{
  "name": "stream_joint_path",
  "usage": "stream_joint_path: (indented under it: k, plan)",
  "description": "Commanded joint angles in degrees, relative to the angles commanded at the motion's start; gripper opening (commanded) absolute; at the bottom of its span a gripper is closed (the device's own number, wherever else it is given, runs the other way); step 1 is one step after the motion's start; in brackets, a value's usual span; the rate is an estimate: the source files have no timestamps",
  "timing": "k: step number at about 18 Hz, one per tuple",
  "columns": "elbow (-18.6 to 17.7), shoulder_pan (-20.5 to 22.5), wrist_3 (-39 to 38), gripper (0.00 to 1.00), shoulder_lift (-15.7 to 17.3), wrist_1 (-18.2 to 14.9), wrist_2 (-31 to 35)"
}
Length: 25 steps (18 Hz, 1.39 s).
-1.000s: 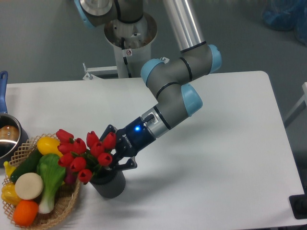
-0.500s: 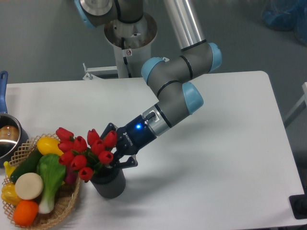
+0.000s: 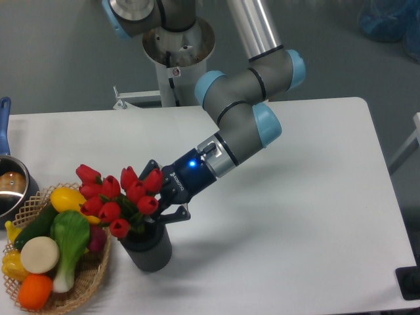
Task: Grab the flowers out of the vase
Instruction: 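Lift the gripped tulip bunch up out of the grey vase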
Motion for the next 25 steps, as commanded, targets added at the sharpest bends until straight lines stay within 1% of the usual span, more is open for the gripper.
stream_joint_path:
  k: [2, 6, 11, 14, 16, 19, 25]
  plan:
    - [0.26, 0.09, -0.35, 0.39, 1.23, 0.0, -0.09]
    - [0.53, 0.97, -2.37, 0.39, 1.94, 0.0, -0.18]
    - [0.7, 1.06, -5.01, 0.39, 4.48, 0.0, -0.18]
    - [2.02, 1.06, -8.26, 0.39, 5.8, 0.0, -0.18]
    - [3.51, 0.97, -9.66, 0.39, 5.89, 0.0, -0.18]
    - [4.83, 0.88, -12.83, 0.39, 6.24, -0.09, -0.09]
    - [5.71, 0.88, -18.01, 0.37, 8.7, -0.17, 0.53]
